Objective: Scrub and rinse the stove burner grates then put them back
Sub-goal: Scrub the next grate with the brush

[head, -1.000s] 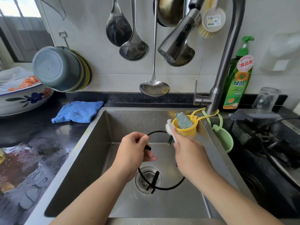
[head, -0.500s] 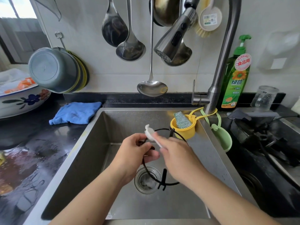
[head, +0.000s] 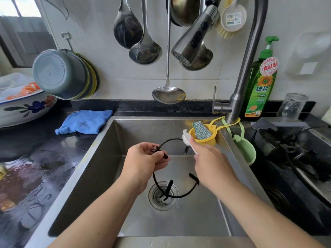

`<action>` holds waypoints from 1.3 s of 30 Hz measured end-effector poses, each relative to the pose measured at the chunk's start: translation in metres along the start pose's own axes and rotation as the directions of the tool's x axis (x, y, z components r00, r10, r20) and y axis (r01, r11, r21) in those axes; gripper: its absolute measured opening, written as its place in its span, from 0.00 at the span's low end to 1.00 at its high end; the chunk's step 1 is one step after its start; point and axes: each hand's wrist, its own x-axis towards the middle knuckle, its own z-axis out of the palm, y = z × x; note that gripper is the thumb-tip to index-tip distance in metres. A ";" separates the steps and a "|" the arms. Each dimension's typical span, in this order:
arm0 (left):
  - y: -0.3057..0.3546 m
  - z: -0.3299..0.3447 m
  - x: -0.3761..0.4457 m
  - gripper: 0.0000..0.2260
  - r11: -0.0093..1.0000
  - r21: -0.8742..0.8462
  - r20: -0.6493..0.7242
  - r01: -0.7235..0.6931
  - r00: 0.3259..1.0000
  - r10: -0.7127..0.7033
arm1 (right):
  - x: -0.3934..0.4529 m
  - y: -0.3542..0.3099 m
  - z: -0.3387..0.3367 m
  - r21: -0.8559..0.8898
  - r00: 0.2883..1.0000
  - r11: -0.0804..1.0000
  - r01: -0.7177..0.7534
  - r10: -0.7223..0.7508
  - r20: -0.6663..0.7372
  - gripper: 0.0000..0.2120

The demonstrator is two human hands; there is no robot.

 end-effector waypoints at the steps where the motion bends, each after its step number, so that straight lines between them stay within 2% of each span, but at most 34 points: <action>1: 0.000 0.000 0.000 0.06 1.000 0.002 0.004 0.001 1.000 -0.001 | -0.004 -0.005 0.001 0.040 0.999 0.998 0.040 -0.041 0.022 0.34; 3: -0.001 0.000 -0.002 0.06 1.000 0.013 0.029 0.002 1.000 -0.002 | -0.018 -0.028 0.004 0.175 0.977 0.966 0.191 -0.204 0.062 0.34; 5: 0.000 -0.001 -0.002 0.06 1.000 0.001 0.043 -0.004 0.999 0.004 | -0.019 -0.034 0.008 0.180 0.957 0.943 0.281 -0.290 0.024 0.35; 6: 0.001 -0.002 -0.001 0.06 1.000 -0.011 0.043 -0.012 0.999 0.013 | -0.012 -0.027 0.008 0.144 0.964 0.953 0.267 -0.267 -0.015 0.37; 9: 0.002 -0.001 0.000 0.05 0.999 -0.008 0.023 -0.038 0.999 0.038 | 0.003 0.000 0.003 0.058 0.999 0.998 0.014 -0.012 -0.039 0.38; 11: 0.000 0.000 0.000 0.05 0.999 0.002 0.014 -0.040 0.999 0.040 | -0.002 -0.001 0.004 0.059 1.000 0.998 -0.012 0.011 0.006 0.37; 14: -0.001 -0.001 -0.001 0.05 0.999 -0.021 0.032 -0.039 0.999 0.040 | -0.017 -0.032 0.008 0.222 0.974 0.952 0.211 -0.224 0.036 0.36; 16: 0.001 -0.001 -0.001 0.04 0.998 -0.030 0.043 -0.056 0.997 0.057 | -0.017 -0.035 0.013 0.242 0.955 0.927 0.287 -0.296 0.003 0.33; 17: 0.002 -0.001 -0.001 0.05 0.997 -0.034 0.040 -0.064 0.997 0.065 | -0.009 -0.027 0.013 0.202 0.960 0.940 0.277 -0.279 -0.018 0.33; 20: 0.003 -0.002 0.000 0.06 0.997 -0.045 0.015 -0.068 0.998 0.069 | 0.006 0.003 0.006 0.114 0.999 0.993 0.038 -0.036 -0.025 0.36; 21: 0.003 -0.002 0.000 0.06 0.997 -0.046 0.012 -0.066 0.998 0.067 | 0.005 0.007 0.005 0.103 1.000 0.995 -0.004 0.004 -0.006 0.36; 22: 0.002 -0.001 -0.001 0.06 0.997 -0.046 0.011 -0.062 0.998 0.063 | 0.002 0.003 0.004 0.117 1.000 0.993 0.004 -0.004 0.006 0.36; 25: 0.000 -0.001 -0.002 0.04 0.998 -0.045 0.038 -0.051 0.998 0.053 | -0.016 -0.028 0.007 0.243 0.977 0.950 0.195 -0.209 0.032 0.35; 27: 0.001 -0.001 -0.001 0.04 0.997 -0.046 0.046 -0.062 0.997 0.065 | -0.015 -0.032 0.011 0.224 0.961 0.936 0.273 -0.278 -0.011 0.33; 28: 0.001 -0.001 0.000 0.04 0.996 -0.054 0.043 -0.065 0.997 0.067 | -0.008 -0.024 0.012 0.188 0.968 0.949 0.253 -0.250 -0.038 0.34; 30: 0.003 -0.001 0.001 0.05 0.995 -0.075 0.022 -0.072 0.997 0.074 | 0.004 -0.003 0.010 0.123 0.992 0.985 0.119 -0.112 -0.063 0.37; 32: 0.002 -0.001 0.001 0.06 0.994 -0.077 0.011 -0.072 0.997 0.073 | 0.002 0.006 0.006 0.075 1.000 0.997 0.000 0.002 -0.020 0.37; 33: 0.001 -0.001 0.001 0.05 0.995 -0.072 0.013 -0.068 0.998 0.069 | -0.001 0.003 0.006 0.090 1.000 0.996 -0.007 0.007 0.003 0.36; 37: -0.001 -0.001 0.000 0.04 0.997 -0.061 0.053 -0.050 0.997 0.054 | -0.018 -0.034 0.012 0.241 0.965 0.937 0.254 -0.264 0.009 0.34; 39: 0.000 -0.002 0.001 0.04 0.997 -0.062 0.054 -0.056 0.997 0.059 | -0.009 -0.025 0.013 0.199 0.963 0.943 0.268 -0.269 -0.020 0.33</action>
